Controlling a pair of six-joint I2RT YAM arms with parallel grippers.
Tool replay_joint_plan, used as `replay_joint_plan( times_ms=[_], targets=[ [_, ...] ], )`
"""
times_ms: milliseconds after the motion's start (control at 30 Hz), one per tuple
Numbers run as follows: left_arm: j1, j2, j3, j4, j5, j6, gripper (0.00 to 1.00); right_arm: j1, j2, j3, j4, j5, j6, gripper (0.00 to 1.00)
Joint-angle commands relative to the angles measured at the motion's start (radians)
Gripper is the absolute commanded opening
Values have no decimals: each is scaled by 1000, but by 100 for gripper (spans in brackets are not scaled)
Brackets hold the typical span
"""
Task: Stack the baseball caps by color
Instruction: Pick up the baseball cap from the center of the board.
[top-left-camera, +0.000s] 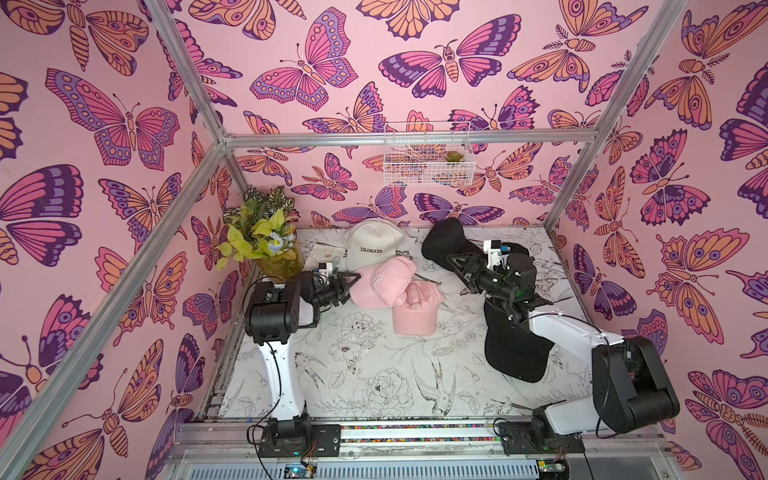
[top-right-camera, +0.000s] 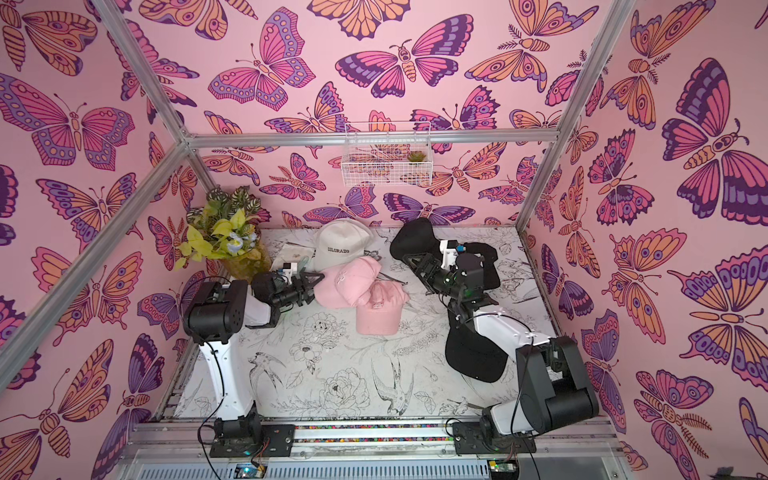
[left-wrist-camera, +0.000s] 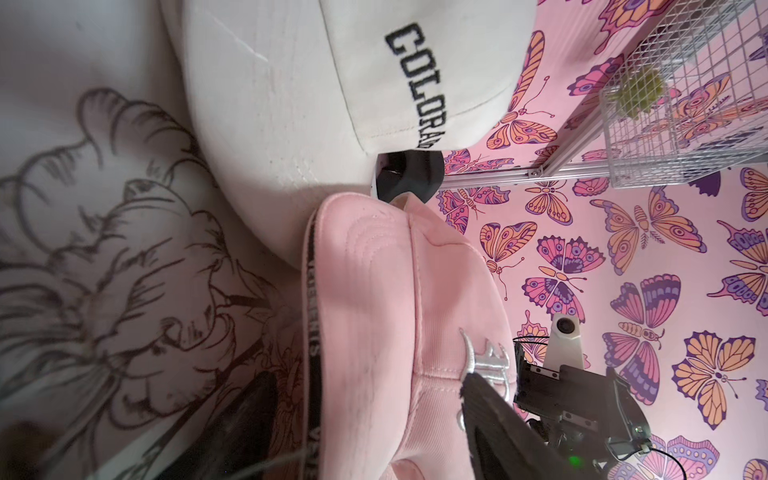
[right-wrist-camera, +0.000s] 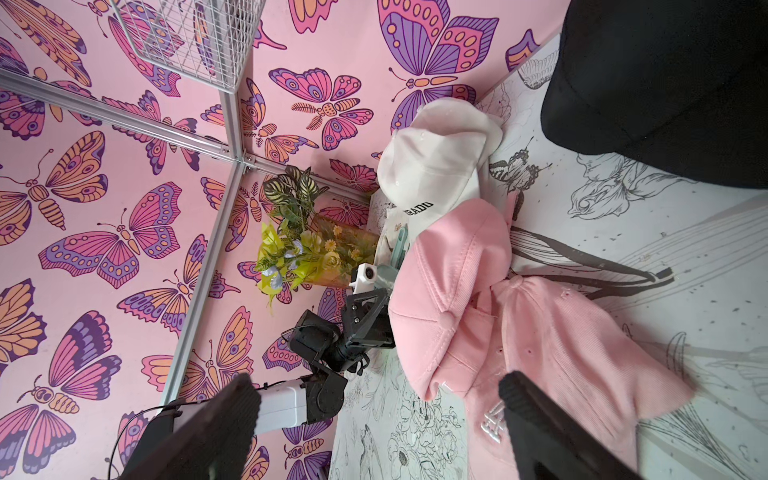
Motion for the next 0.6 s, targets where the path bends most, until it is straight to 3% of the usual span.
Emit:
replay_joint_plan(
  times_ms=[0, 400, 567],
  targets=[
    [-2, 48, -16, 55, 9, -51, 69, -8, -11, 28, -8, -5, -20, 95],
    [-11, -21, -59, 38, 27, -27, 15, -7, 10, 32, 3, -11, -16, 95],
    [-12, -120, -48, 4, 23, -14, 4, -8, 19, 29, 16, -17, -17, 95]
  ],
)
